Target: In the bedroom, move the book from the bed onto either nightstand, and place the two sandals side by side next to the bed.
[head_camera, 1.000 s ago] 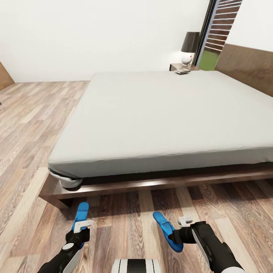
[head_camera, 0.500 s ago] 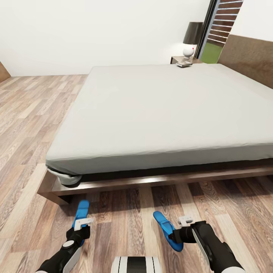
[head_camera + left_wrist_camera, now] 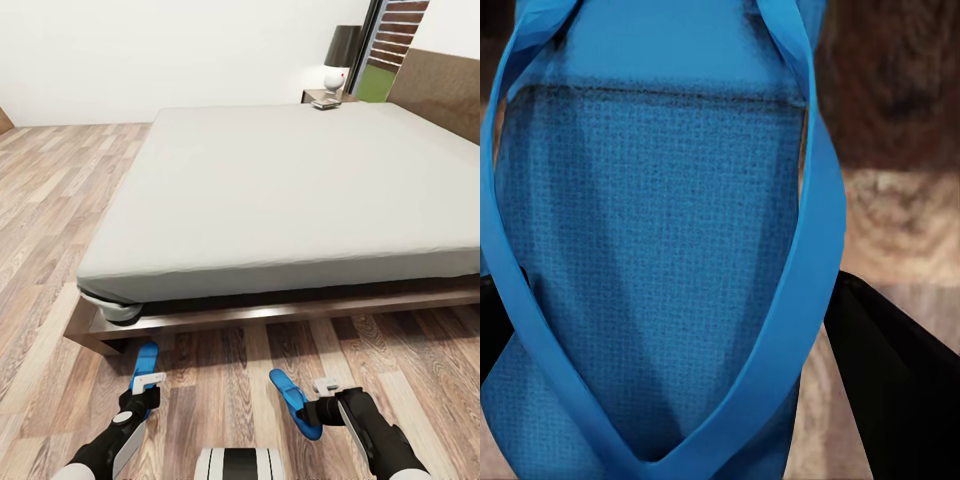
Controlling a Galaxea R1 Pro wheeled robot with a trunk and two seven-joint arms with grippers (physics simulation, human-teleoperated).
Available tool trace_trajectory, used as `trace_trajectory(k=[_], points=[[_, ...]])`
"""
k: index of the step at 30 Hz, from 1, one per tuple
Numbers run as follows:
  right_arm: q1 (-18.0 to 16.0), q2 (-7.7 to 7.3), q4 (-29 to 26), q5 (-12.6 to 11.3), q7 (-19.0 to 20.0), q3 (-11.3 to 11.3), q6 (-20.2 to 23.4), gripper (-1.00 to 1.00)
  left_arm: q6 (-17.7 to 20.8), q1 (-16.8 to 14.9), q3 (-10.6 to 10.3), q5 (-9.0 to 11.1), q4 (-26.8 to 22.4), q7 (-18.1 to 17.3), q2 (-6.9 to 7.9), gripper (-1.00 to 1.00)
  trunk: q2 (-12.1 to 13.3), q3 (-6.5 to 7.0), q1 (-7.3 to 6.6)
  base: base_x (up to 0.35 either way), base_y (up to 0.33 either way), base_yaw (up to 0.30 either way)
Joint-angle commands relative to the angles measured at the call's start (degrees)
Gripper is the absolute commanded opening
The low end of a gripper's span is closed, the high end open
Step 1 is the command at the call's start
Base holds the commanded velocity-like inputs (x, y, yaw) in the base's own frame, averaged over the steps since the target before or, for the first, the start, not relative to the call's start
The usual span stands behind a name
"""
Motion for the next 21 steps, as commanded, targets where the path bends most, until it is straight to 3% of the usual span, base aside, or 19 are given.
trace_trajectory(k=[1, 12, 21], points=[[-0.02, 0.00, -0.17, 0.55, 0.46, -0.02, 0.16, -1.00, -0.21, -0.04, -0.49, 0.49, -0.01, 0.39, 0.06, -1.00, -0.03, -0.27, 0.01, 0.000, 0.000, 0.000], [0.81, 0.00, -1.40, 0.55, 0.46, -0.02, 0.20, -1.00, -0.21, -0.11, -0.51, 0.45, -0.29, 0.39, 0.06, -1.00, -0.13, -1.82, 0.19, 0.000, 0.000, 0.000], [0.86, 0.00, -1.52, 0.55, 0.46, -0.02, 0.19, -1.00, -0.21, -0.13, -0.51, 0.42, -1.52, 0.39, 0.06, -1.00, -0.13, -1.82, 0.19, 0.000, 0.000, 0.000]])
